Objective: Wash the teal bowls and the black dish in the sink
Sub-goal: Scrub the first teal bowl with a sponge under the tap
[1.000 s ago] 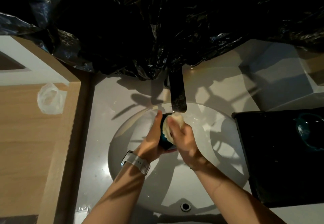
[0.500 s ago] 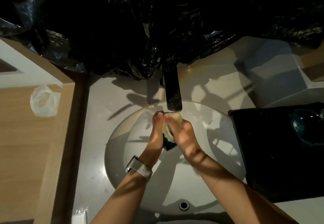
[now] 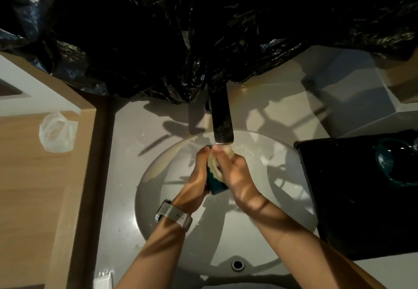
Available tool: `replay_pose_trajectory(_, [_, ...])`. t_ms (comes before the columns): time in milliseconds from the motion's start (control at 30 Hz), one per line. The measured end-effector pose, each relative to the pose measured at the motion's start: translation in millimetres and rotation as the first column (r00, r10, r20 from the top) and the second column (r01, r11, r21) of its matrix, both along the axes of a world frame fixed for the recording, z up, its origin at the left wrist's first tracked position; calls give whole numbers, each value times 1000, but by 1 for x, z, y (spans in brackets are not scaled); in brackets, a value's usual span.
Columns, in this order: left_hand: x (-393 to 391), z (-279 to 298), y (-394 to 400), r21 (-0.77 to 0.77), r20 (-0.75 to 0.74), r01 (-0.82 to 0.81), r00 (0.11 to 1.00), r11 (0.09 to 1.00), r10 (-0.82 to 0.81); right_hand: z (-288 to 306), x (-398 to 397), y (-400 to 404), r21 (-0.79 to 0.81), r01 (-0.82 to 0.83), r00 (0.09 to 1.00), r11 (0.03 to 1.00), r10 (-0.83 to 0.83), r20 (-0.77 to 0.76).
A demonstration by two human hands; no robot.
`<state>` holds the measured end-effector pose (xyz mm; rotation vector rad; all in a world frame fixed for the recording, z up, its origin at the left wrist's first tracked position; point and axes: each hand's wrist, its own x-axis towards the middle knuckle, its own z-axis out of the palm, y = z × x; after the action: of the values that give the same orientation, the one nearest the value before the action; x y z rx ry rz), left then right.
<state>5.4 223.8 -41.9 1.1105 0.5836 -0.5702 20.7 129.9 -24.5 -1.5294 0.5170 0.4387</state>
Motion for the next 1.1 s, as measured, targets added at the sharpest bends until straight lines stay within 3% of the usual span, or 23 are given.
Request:
replay_pose_trajectory(67, [-7, -12, -6, 163, 165, -1, 986, 987, -27, 5, 9, -6, 72, 60, 984, 996, -47, -174])
replay_pose_trajectory(133, [-10, -17, -6, 193, 239, -38, 971, 980, -10, 10, 14, -11, 139, 84, 975, 987, -53, -216])
replay_pose_trajectory(167, [-9, -17, -5, 125, 223, -41, 975, 991, 12, 9, 14, -12, 126, 55, 983, 990, -32, -180])
replay_pose_trajectory(233, [-3, -10, 0, -35, 55, -48, 997, 998, 50, 5, 6, -9, 17, -33, 999, 999, 34, -13])
replay_pose_trajectory(333, [8, -3, 5, -56, -152, 4, 988, 998, -12, -8, -13, -3, -96, -112, 975, 989, 127, 180])
replay_pose_trajectory(400, [8, 1, 0, 61, -108, 41, 994, 997, -34, -12, -12, -2, -79, -68, 988, 995, 78, 136])
replay_pose_trajectory(467, [3, -4, -7, 146, 36, -20, 999, 989, 15, -8, -1, -2, -35, -14, 1000, 999, 14, 5])
replay_pose_trajectory(567, [-4, -13, -10, 44, 181, -174, 970, 984, 164, 0, 16, 0, 29, -38, 993, 999, 41, -111])
replay_pose_trajectory(700, [-2, -11, 4, -218, -25, -264, 964, 939, 266, -5, 4, 12, -30, -51, 994, 998, 53, 93])
replay_pose_trajectory(800, [9, 0, 7, -80, -75, -138, 988, 987, 132, -6, -8, 14, 11, -89, 979, 996, 85, 185])
replay_pose_trajectory(867, [7, 2, 0, 57, -21, -94, 995, 994, 96, -4, -2, 13, -19, -62, 995, 998, 63, 77])
replay_pose_trajectory(967, [-4, -14, -7, 198, 202, -148, 973, 969, 108, 6, 18, 7, 205, 18, 963, 979, 38, -268])
replay_pose_trajectory(1033, [-7, -21, -6, 222, 288, -152, 954, 963, 84, 5, 23, 5, 192, -19, 959, 981, 72, -273])
replay_pose_trajectory(1100, [-4, -19, 0, 125, 184, -173, 972, 977, 149, 1, 18, 6, 24, -90, 980, 996, 93, -175])
